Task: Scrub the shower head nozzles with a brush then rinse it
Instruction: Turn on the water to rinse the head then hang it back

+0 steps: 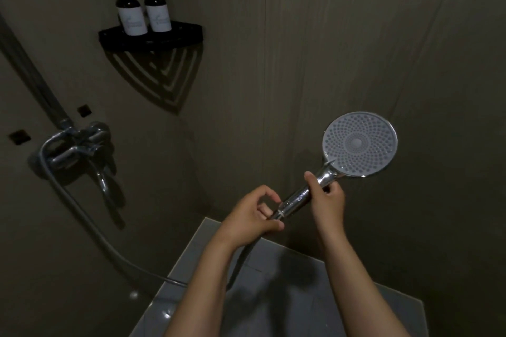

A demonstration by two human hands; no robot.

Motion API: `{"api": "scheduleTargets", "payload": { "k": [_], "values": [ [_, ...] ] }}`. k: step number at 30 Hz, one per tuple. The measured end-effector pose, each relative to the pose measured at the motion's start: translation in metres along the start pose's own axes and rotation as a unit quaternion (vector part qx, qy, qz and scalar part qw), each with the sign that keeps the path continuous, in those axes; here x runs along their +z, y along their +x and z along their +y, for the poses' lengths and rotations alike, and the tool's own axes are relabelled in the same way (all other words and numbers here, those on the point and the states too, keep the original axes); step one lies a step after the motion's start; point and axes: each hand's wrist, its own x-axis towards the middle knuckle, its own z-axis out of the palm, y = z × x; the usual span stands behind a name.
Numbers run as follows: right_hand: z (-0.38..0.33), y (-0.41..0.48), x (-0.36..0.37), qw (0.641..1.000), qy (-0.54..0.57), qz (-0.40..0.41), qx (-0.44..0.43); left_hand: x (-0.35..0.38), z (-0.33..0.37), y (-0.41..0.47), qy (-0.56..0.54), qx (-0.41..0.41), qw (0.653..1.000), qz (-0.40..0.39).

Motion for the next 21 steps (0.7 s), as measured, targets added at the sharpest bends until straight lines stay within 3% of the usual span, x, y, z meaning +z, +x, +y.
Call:
{"api": "scheduleTargets", "payload": {
  "k": [7, 13, 21],
  "values": [
    [-0.001, 0.0, 0.001, 1.0, -0.006, -0.008, 0.008, 0.003, -0.002, 0.003, 0.05, 0.017, 0.997, 0.051],
    [-0.002, 0.004, 0.001, 1.0, -0.006, 0.004, 0.007, -0.004, -0.001, 0.004, -0.064, -0.046, 0.996, -0.03],
    [-0.007, -0.001, 0.0, 1.0, 0.003, -0.012, 0.024, -0.012, -0.003, -0.003, -0.035, -0.081, 0.991, -0.097]
  ]
}}
